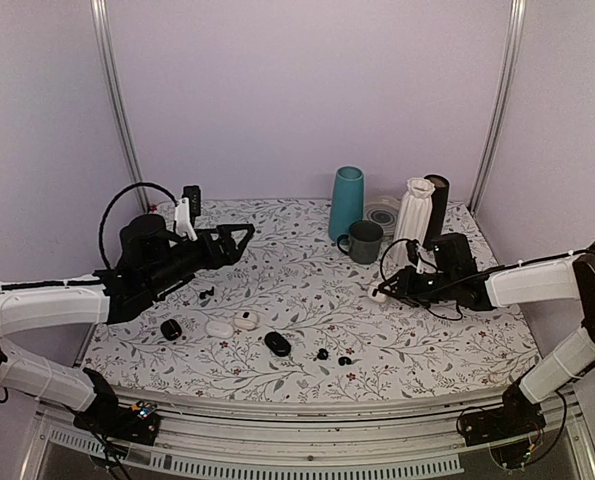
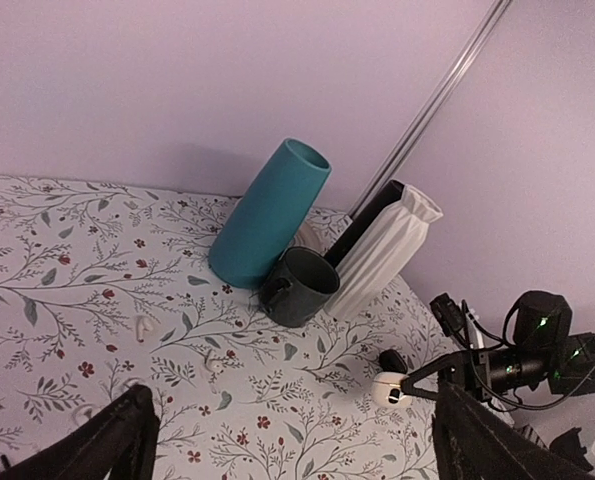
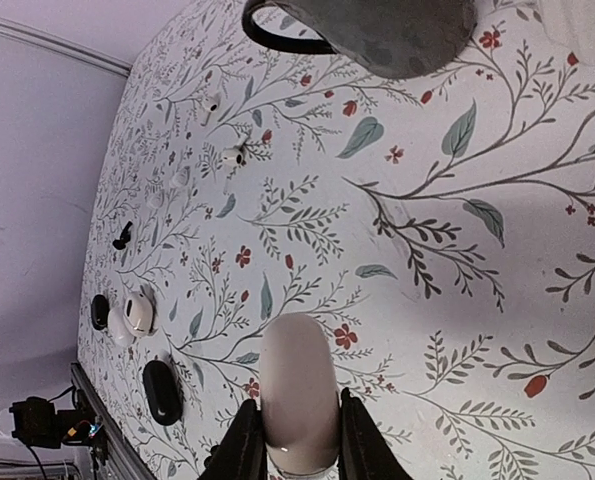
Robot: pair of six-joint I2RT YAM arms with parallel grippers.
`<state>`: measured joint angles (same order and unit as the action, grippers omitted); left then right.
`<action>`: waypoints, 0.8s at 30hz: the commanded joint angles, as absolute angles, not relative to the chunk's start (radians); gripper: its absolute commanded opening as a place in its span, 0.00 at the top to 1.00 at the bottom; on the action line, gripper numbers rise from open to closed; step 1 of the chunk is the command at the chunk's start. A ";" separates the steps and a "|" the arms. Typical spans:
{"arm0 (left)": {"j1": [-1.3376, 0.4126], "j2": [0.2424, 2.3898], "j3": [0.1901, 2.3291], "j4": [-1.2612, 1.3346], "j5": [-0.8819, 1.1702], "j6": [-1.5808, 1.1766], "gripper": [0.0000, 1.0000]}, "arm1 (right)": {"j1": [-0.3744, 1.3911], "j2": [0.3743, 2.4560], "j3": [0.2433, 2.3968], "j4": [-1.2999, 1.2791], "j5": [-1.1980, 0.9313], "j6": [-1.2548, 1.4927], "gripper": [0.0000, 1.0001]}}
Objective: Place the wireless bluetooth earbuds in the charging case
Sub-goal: Place the charging case with the earbuds at the center of the board.
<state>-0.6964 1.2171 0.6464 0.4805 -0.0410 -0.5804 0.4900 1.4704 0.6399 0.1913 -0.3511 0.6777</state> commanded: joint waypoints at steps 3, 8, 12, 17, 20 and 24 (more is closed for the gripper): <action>-0.676 1.135 0.560 0.487 -0.047 -0.537 0.04 | 0.481 1.583 0.668 0.254 -0.366 0.695 0.97; -0.672 1.107 0.555 0.469 -0.042 -0.521 0.04 | 0.479 1.641 0.682 0.271 -0.372 0.701 0.97; -0.672 1.096 0.557 0.455 -0.040 -0.506 0.04 | 0.477 1.672 0.688 0.282 -0.377 0.707 0.97; -0.670 1.092 0.559 0.458 -0.026 -0.497 0.04 | 0.475 1.708 0.703 0.290 -0.395 0.710 0.97; -0.669 1.093 0.560 0.460 -0.021 -0.495 0.04 | 0.471 1.728 0.712 0.291 -0.407 0.715 0.96; -0.670 1.094 0.562 0.459 -0.014 -0.497 0.04 | 0.467 1.732 0.712 0.287 -0.403 0.720 0.96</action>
